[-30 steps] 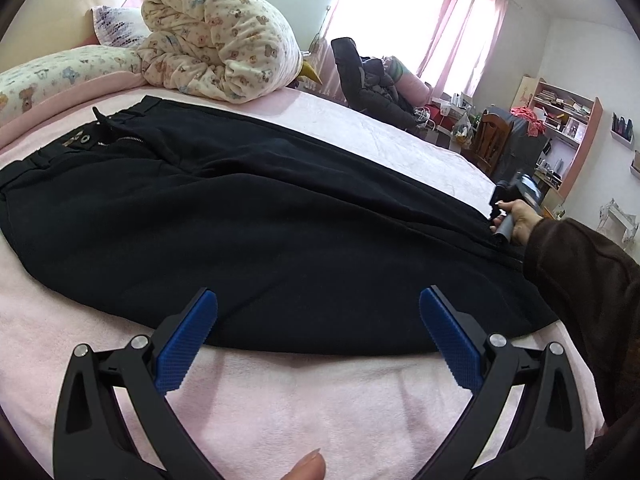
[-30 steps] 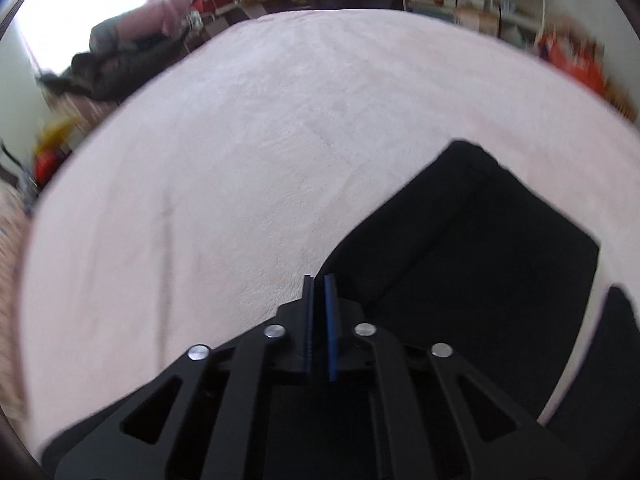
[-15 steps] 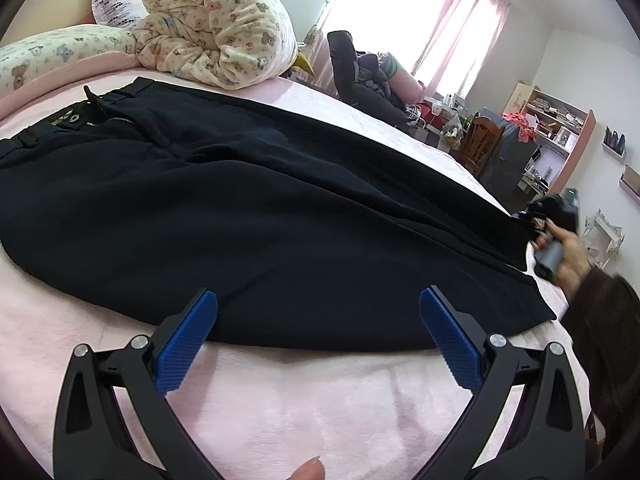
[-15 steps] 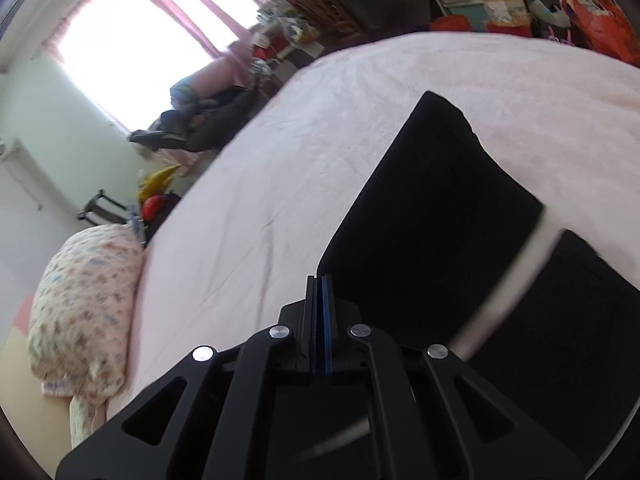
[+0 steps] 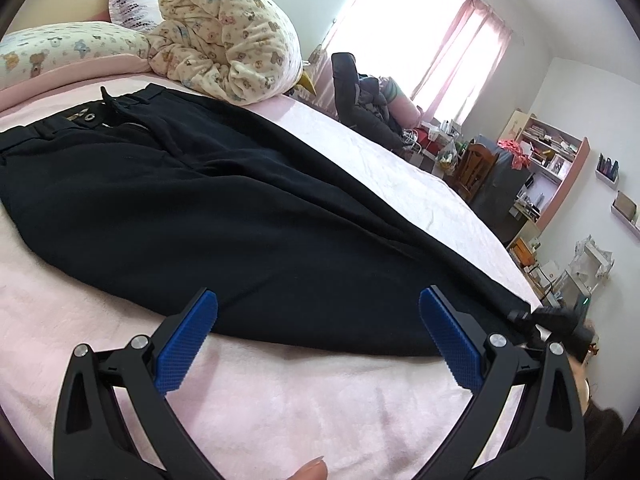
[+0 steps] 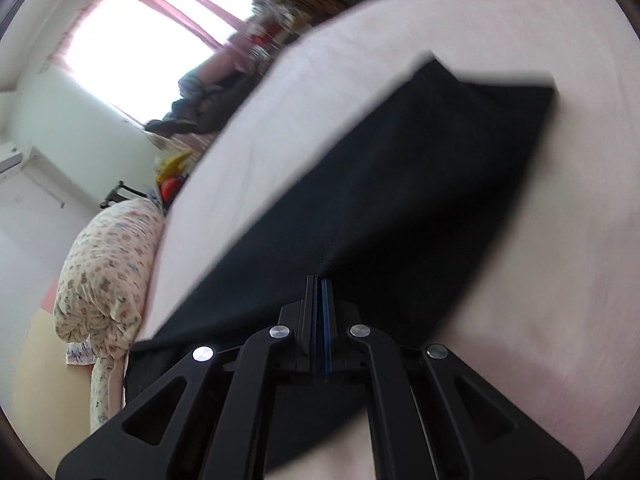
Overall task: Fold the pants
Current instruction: 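Lift the held leg with the right tool and lay it over the other leg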
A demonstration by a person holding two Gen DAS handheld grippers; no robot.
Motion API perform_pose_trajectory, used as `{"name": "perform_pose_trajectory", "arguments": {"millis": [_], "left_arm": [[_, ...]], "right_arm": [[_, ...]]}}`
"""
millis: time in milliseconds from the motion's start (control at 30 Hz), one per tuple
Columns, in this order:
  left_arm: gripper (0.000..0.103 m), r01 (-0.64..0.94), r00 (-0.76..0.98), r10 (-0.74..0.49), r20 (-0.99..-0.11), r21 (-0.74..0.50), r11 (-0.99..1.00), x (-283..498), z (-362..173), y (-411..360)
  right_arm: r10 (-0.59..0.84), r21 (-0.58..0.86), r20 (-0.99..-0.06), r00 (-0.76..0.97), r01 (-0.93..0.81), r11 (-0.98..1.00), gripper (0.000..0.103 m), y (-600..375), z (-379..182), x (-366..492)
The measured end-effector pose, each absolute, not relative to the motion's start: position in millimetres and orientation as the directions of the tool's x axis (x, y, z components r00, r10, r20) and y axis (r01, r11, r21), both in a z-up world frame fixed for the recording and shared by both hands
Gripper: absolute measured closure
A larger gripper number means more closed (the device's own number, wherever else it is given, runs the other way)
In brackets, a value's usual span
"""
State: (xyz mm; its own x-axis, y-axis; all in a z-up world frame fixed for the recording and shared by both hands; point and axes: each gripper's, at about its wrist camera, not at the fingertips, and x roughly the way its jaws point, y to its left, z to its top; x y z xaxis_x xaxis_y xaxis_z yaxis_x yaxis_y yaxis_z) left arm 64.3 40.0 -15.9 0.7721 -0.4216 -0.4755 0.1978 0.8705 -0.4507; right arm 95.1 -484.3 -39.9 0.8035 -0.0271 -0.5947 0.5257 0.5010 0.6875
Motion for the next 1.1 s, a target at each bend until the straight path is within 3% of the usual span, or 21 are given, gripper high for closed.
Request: {"name": "perform_pose_trajectory", "arguments": {"millis": [200,300,433,500,533,567,600,667,700,833,1100], "left_arm": [[0.002,0.189,0.774,-0.443,-0.452,-0.503,0.843,60,-18,54],[0.002,0.172,0.775,-0.462,-0.432,-0.558,0.811,61,-18,66],[0.002,0.104,0.811,-0.425,-0.401,-0.616,0.78,63,-13,92],[0.002,0.075,0.832,-0.397,-0.387,-0.631,0.772,62,-10,105],[0.002,0.054,0.843,-0.377,-0.383,-0.637,0.769,62,-9,114],[0.002,0.029,0.854,-0.353,-0.383,-0.641,0.767,63,-8,122],[0.002,0.006,0.861,-0.331,-0.386,-0.643,0.766,63,-8,129],[0.002,-0.031,0.875,-0.295,-0.384,-0.652,0.758,63,-12,142],[0.002,-0.029,0.873,-0.306,-0.38,-0.666,0.745,65,-15,147],[0.002,-0.053,0.89,-0.317,-0.328,-0.764,0.643,71,-29,165],[0.002,-0.024,0.888,-0.301,-0.347,-0.69,0.724,78,-23,152]], "right_arm": [[-0.054,0.634,-0.652,0.756,0.583,0.509,0.099,-477,-31,73],[-0.043,0.661,-0.621,0.783,0.552,0.508,0.099,-465,-15,58],[0.142,0.727,-0.547,0.825,0.384,0.569,0.097,-413,15,93],[0.263,0.787,-0.494,0.829,0.297,0.541,0.074,-384,23,120],[0.309,0.808,-0.474,0.825,0.269,0.524,0.042,-370,26,134],[0.346,0.827,-0.452,0.822,0.241,0.508,0.035,-356,28,149],[0.393,0.853,-0.415,0.821,0.2,0.483,0.036,-338,30,169],[0.455,0.885,-0.371,0.809,0.159,0.439,0.056,-310,29,204],[0.483,0.902,-0.356,0.8,0.159,0.401,0.057,-298,26,222],[0.544,0.937,-0.339,0.768,0.225,0.265,0.059,-264,1,275],[0.467,0.895,-0.424,0.776,0.437,0.086,0.059,-275,-55,319]]}}
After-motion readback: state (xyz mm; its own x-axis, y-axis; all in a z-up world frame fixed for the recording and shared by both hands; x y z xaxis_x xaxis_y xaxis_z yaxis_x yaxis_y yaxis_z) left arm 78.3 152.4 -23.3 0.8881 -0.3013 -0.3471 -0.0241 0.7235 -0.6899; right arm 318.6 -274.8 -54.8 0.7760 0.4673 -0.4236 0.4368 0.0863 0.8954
